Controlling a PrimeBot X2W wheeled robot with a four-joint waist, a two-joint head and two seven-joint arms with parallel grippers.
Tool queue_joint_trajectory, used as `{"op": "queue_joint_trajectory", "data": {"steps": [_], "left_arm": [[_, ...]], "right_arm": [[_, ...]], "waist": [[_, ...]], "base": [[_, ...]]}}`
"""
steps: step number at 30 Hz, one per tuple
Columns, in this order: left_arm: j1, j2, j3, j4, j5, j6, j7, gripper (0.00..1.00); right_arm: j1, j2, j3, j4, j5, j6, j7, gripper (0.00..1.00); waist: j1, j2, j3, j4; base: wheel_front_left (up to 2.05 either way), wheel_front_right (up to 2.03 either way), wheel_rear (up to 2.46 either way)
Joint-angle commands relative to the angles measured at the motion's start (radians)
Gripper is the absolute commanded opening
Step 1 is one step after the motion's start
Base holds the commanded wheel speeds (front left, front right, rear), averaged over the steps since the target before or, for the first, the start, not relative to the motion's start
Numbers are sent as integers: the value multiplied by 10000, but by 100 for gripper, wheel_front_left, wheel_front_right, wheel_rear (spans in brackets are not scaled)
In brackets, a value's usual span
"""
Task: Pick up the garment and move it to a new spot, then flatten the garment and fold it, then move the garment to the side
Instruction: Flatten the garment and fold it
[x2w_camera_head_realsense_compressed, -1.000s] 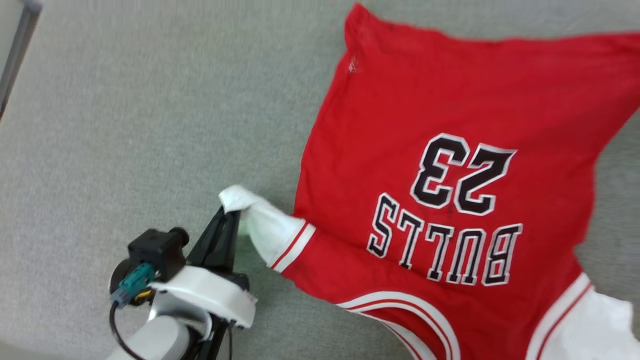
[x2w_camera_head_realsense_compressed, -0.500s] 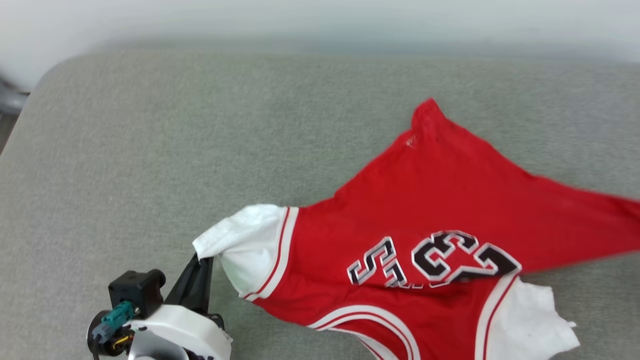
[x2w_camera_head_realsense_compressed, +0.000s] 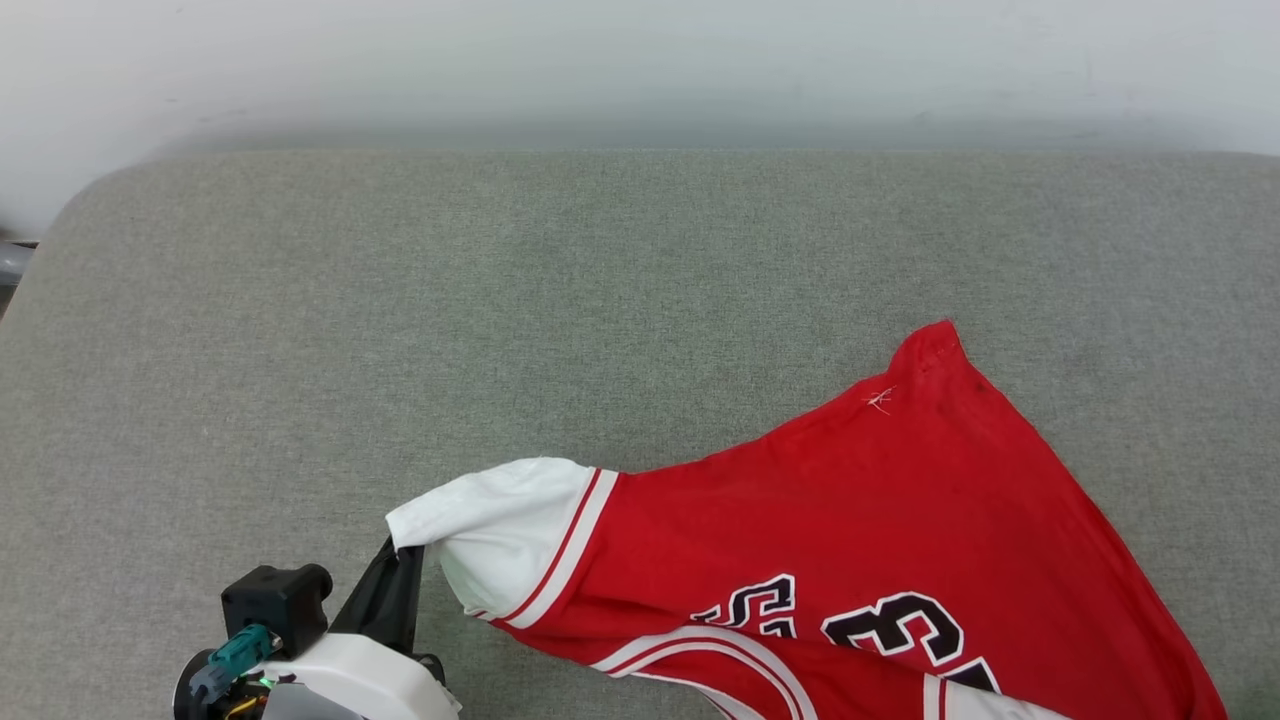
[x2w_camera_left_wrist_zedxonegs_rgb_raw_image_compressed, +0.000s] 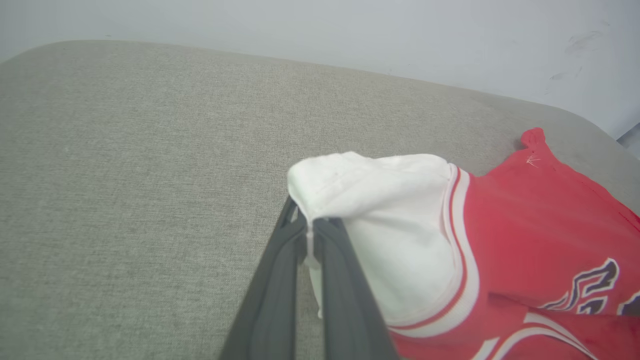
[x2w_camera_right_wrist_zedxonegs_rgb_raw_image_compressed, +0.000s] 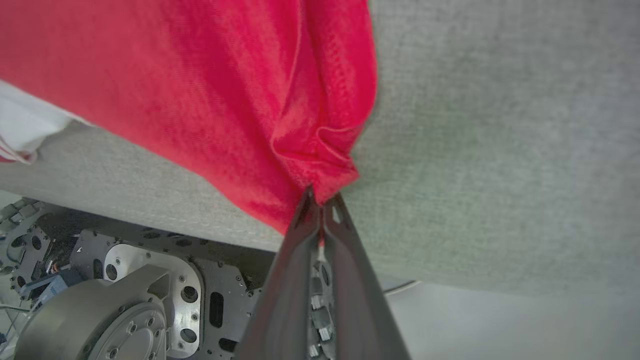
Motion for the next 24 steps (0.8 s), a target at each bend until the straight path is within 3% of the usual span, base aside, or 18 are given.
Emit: {"op": "queue_joint_trajectory", "data": {"steps": [1, 3, 4, 5, 12, 17, 24], "left_arm": [[-10, 50, -17, 28, -18, -17, 12, 0], [8, 63, -23, 47, -15, 7, 12, 0], [24, 66, -26, 47, -11, 20, 12, 0], [37, 66, -36, 42, -6, 24, 13, 0], [-76, 10, -128, -71, 99, 50, 36, 0], [-295, -52, -190, -185, 236, 61, 45, 0], [-850, -179, -309, -374, 512, -5, 106, 0]], "right_arm": [[157, 238, 13, 77, -95, -11, 39, 0], [29, 368, -215, 75, -203, -10, -188, 0], [-99, 385, -405, 42, -252, -11, -326, 46], [-222, 341, -564, -38, -335, -13, -435, 100], [-964, -87, -1801, -1314, -636, -10, -888, 100], [-1970, -433, -2274, -2434, -964, -10, -577, 100], [-4276, -993, -1175, -3174, -1384, -10, 688, 100]], "waist": [[2, -1, -8, 9], [2, -1, -43, -9], [2, -1, -66, -21], [2, -1, -90, -28], [2, -1, -106, 62], [2, -1, 195, 293], [2, -1, 925, 727]], "base": [[0, 0, 0], [0, 0, 0], [0, 0, 0], [0, 0, 0], [0, 0, 0], [0, 0, 0], [0, 0, 0]]}}
